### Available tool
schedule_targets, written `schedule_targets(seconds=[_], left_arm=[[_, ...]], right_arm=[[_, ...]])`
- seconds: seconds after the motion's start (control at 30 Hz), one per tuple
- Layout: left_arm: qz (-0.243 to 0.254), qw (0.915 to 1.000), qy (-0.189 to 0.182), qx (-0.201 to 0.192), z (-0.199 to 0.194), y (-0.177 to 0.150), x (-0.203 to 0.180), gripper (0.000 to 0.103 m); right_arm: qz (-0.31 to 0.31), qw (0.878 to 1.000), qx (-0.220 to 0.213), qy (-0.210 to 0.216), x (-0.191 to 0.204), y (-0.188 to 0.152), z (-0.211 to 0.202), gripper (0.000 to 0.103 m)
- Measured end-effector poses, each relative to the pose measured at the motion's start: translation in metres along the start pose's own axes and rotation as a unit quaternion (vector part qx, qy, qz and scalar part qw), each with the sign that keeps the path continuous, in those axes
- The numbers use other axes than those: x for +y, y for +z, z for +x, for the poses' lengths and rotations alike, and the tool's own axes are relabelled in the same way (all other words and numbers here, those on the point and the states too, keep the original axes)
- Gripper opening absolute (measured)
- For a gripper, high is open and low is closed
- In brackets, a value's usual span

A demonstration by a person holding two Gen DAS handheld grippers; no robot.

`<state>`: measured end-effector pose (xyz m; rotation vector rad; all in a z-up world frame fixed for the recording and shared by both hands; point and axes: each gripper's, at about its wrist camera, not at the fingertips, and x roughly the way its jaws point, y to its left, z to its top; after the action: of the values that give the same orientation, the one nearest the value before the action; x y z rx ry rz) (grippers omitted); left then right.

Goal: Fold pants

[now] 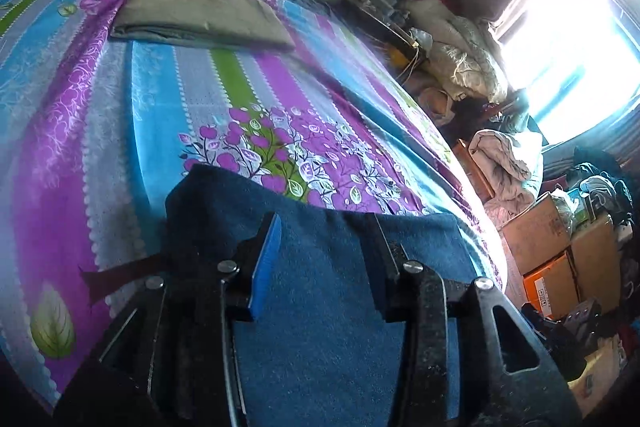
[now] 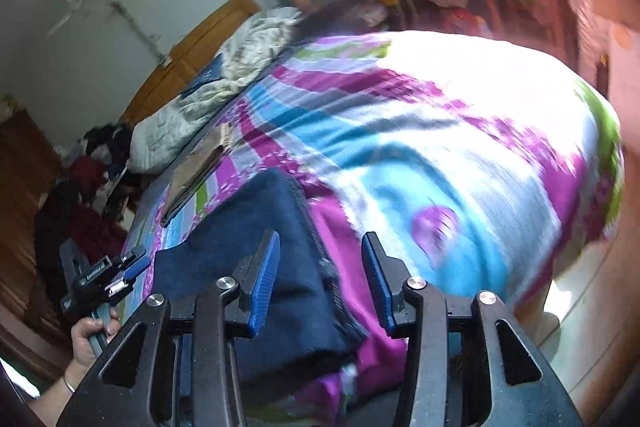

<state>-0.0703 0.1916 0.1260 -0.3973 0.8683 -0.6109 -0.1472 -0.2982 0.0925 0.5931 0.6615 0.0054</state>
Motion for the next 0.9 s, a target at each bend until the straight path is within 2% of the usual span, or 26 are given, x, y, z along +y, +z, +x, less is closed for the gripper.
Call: schedule_targets(seconds=[0.07,0.17,0.23,0.27,0.3,0.33,0.37,0.4,0.43,0.5,0.53,0.6,0.67,0.7,0.73,0.77,0.83,0.9], left_arm=[[-0.014,0.9998,0.008,-0.006,0.01,0.003,0.0,0.041],[-0.019,0.9995,0.021,-0.013,0.017,0.007,0.008,0.041],[-0.037,0.9986,0.037,0.001,0.036,0.007,0.026,0.039],[-0.052,0.9977,0.041,0.013,0.042,0.005,0.038,0.038],[-0.068,0.996,0.048,0.031,0.054,0.001,0.051,0.025],[-0.063,0.9956,0.06,0.035,0.06,-0.001,0.057,0.006],[-0.048,0.9955,0.076,0.031,0.061,-0.005,0.06,0.002],[-0.036,0.9968,0.068,0.024,0.061,-0.008,0.064,0.002],[-0.043,0.9973,0.056,0.02,0.061,-0.009,0.067,0.002],[-0.043,0.9971,0.056,0.027,0.063,-0.008,0.067,0.002],[-0.029,0.9968,0.067,0.032,0.064,-0.006,0.062,0.002],[-0.003,0.9956,0.089,0.028,0.057,-0.002,0.047,0.003],[-0.015,0.9988,0.046,-0.01,0.028,0.003,0.041,0.008],[-0.022,0.9986,0.026,-0.04,0.005,0.003,0.037,0.015],[-0.022,0.9979,0.024,-0.056,-0.008,0.002,0.036,0.025],[-0.023,0.9972,0.027,-0.066,-0.018,-0.001,0.035,0.03],[-0.025,0.9972,0.021,-0.067,-0.031,-0.012,0.034,0.032],[-0.024,0.9985,0.013,-0.047,-0.025,-0.025,0.028,0.032]], right_arm=[[-0.059,0.998,0.013,0.025,0.036,0.02,0.033,0.037],[-0.097,0.993,0.055,0.04,0.061,0.041,0.103,0.031],[-0.123,0.989,0.081,0.014,0.059,0.046,0.152,0.027],[-0.122,0.986,0.112,0.003,0.049,0.044,0.177,0.022],[-0.09,0.986,0.138,0.009,0.034,0.043,0.196,0.016],[-0.055,0.989,0.133,0.032,0.021,0.046,0.196,0.008],[-0.031,0.991,0.125,0.035,0.009,0.046,0.194,0.003],[-0.006,0.992,0.126,0.026,-0.002,0.045,0.194,0.001],[0.021,0.991,0.129,0.013,-0.012,0.046,0.197,0.011],[0.057,0.99,0.127,0.008,-0.026,0.048,0.197,0.007],[0.049,0.992,0.118,-0.007,-0.023,0.05,0.191,0.008],[0.013,0.997,0.073,-0.019,-0.008,0.056,0.167,0.016],[-0.033,0.999,0.032,-0.013,0.013,0.059,0.134,0.016],[-0.051,0.998,0.028,-0.001,0.024,0.059,0.124,0.016],[-0.066,0.997,0.031,0.018,0.035,0.058,0.118,0.016],[-0.082,0.995,0.038,0.032,0.045,0.057,0.116,0.016],[-0.111,0.991,0.069,0.038,0.062,0.053,0.128,0.016],[-0.126,0.987,0.101,0.015,0.066,0.051,0.155,0.016]])
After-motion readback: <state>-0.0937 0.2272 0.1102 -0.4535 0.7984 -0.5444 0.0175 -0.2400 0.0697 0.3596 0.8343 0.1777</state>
